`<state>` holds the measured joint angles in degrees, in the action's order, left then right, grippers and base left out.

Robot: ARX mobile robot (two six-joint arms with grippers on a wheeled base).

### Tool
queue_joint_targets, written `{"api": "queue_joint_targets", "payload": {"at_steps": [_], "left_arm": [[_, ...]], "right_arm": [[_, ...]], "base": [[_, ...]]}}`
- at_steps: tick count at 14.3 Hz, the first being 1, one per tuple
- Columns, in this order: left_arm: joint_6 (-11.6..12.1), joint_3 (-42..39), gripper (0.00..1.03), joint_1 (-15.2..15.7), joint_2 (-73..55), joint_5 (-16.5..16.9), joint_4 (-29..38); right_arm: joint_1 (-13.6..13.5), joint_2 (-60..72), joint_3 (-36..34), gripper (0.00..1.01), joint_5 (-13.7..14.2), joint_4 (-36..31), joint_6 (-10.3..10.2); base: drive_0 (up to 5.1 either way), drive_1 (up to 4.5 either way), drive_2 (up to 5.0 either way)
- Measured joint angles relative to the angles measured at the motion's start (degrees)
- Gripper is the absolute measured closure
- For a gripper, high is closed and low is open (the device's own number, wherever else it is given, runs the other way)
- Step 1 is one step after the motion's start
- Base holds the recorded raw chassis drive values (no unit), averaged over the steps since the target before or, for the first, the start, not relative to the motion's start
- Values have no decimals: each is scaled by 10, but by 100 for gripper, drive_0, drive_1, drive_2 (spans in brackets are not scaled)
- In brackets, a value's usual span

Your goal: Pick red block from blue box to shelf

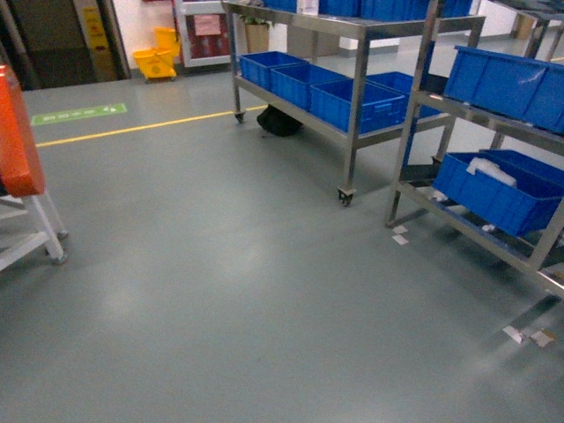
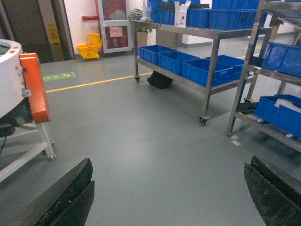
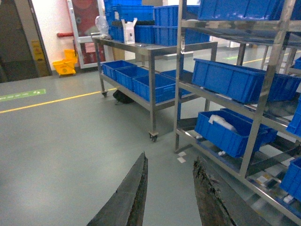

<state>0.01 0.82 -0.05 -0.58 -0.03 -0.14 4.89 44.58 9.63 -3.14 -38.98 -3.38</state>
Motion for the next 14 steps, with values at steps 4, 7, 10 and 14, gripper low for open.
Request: {"api": "queue_joint_targets", "payload": {"at_steps": [4,7,10,14], "left_arm": [[0,0,5,0,0,0,1],[0,0,5,0,0,-1,-2],[0,0,5,0,0,0,0],[0,0,5,0,0,0,1]], "right_arm": [[0,0,0,76,0,2,0],[0,0,0,76,1,0,0],[0,0,0,76,-1,-2,0],[0,0,0,76,1,-2,0]], "base": [[-163,270,-596],[-163,262,-588],[-163,258,-584],[-163,258,-584]]}}
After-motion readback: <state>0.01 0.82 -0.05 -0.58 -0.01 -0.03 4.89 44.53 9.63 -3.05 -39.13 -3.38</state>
